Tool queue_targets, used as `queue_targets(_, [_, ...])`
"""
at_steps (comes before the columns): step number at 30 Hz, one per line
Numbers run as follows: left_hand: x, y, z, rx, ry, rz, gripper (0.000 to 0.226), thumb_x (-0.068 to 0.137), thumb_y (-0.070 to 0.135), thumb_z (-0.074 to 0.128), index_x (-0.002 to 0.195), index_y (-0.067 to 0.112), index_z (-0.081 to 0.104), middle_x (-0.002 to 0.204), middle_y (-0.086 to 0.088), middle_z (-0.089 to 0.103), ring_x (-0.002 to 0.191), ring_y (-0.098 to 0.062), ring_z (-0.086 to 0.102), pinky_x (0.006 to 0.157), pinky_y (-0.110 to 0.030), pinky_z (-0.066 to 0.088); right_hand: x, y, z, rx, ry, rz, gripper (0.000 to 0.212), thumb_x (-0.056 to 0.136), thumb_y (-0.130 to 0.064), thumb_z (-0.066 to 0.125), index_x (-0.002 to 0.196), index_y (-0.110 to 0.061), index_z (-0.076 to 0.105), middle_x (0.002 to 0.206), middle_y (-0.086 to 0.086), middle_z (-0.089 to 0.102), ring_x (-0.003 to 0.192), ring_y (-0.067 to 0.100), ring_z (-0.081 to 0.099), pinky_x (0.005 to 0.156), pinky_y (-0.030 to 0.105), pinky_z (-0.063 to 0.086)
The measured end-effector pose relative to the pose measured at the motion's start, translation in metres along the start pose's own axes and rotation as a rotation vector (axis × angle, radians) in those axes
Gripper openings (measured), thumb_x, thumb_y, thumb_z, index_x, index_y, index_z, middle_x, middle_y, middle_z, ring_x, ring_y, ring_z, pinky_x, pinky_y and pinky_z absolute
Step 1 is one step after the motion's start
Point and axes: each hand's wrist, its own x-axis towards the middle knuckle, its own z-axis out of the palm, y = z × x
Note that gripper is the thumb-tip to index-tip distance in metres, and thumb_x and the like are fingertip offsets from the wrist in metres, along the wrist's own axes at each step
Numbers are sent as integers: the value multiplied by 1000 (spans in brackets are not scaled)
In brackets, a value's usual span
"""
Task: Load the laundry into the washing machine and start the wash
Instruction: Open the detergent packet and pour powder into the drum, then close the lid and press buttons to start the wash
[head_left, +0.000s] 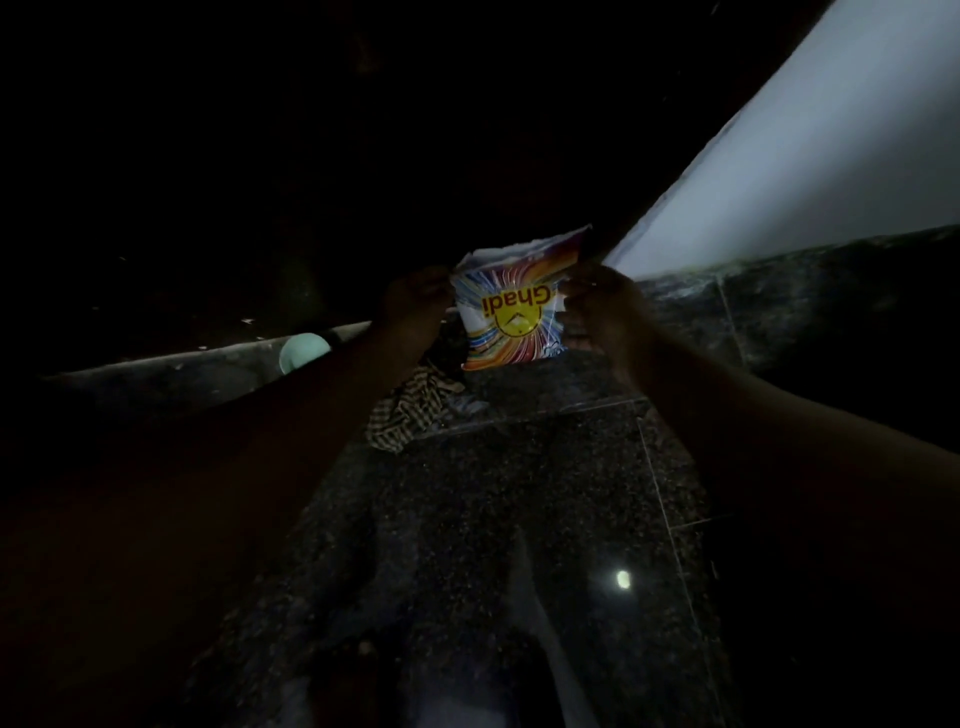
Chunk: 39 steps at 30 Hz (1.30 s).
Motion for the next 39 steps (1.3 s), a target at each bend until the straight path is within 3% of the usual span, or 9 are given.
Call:
queue_targets(4, [-36, 27, -3, 56, -6, 18, 40, 98, -12, 44, 139, -14, 43, 135, -30, 53, 100, -22, 56, 63, -8, 48, -40, -22, -10, -63, -41, 16, 35, 102, 0, 46, 134, -10, 54, 124, 15, 65, 103, 30, 61, 98, 54, 51])
queue_targets(7, [-67, 50, -5, 33, 18, 23, 36, 96, -13, 48, 132, -14, 50, 119, -23, 61, 101, -26, 57, 83, -30, 49, -75, -43, -21, -93, -28, 14, 28, 101, 0, 47, 124, -9, 59, 107, 20, 62, 91, 29, 57, 77, 50, 56])
queue_targets(10, [-116, 85, -5, 58, 21, 41, 20, 94, -2, 60, 110, 7, 68, 111, -16, 67, 111, -32, 61, 100, -48, 50, -126, -72, -38, -150, -37, 6, 24, 99, -2, 48, 99, -20, 63, 99, 20, 64, 80, 26, 56, 63, 32, 44])
queue_targets(12, [-154, 117, -2, 52, 16, 71, 12, 89, 14, 68, 96, 23, 71, 103, -7, 70, 110, -34, 65, 99, -52, 51, -163, -92, -51, -177, -39, -22, 24, 98, -1, 48, 112, -11, 65, 102, 19, 66, 79, 26, 60, 61, 28, 44])
queue_targets(16, [-249, 202, 9, 75, 6, 111, 18, 98, 12, 60, 115, 11, 68, 112, -12, 69, 100, -24, 67, 85, -37, 56, -256, -145, -81, -275, -30, -86, 26, 93, -5, 54, 114, -13, 68, 99, 18, 72, 88, 33, 69, 74, 43, 58])
queue_targets(19, [-315, 265, 11, 112, -10, 149, 14, 99, 19, 60, 110, 21, 69, 115, -9, 70, 108, -27, 66, 92, -44, 55, -328, -193, -109, -311, -21, -168, 15, 94, -6, 58, 99, -13, 70, 90, 9, 69, 88, 30, 67, 82, 42, 57])
queue_targets(24, [-406, 347, 13, 203, -78, 243, 15, 99, 23, 58, 108, 29, 69, 115, -2, 69, 111, -22, 64, 100, -48, 52, -415, -242, -153, -360, 68, -273, 32, 94, -10, 56, 123, -13, 70, 124, 12, 67, 107, 31, 67, 97, 50, 56])
queue_targets(29, [-479, 396, 18, 284, -169, 352, 24, 101, 26, 54, 122, 20, 66, 113, -1, 68, 109, -21, 63, 88, -35, 53, -500, -274, -185, -250, 164, -289, 27, 94, -15, 59, 118, -21, 69, 112, 9, 67, 99, 33, 69, 77, 45, 61])
queue_targets(39, [-600, 457, 47, 301, -363, 583, 22, 101, 21, 57, 118, 11, 67, 101, -2, 65, 88, -12, 61, 59, -16, 45, -665, -278, -237, -194, 409, -413, 29, 95, -12, 59, 123, -12, 69, 125, 11, 64, 108, 28, 65, 77, 34, 56])
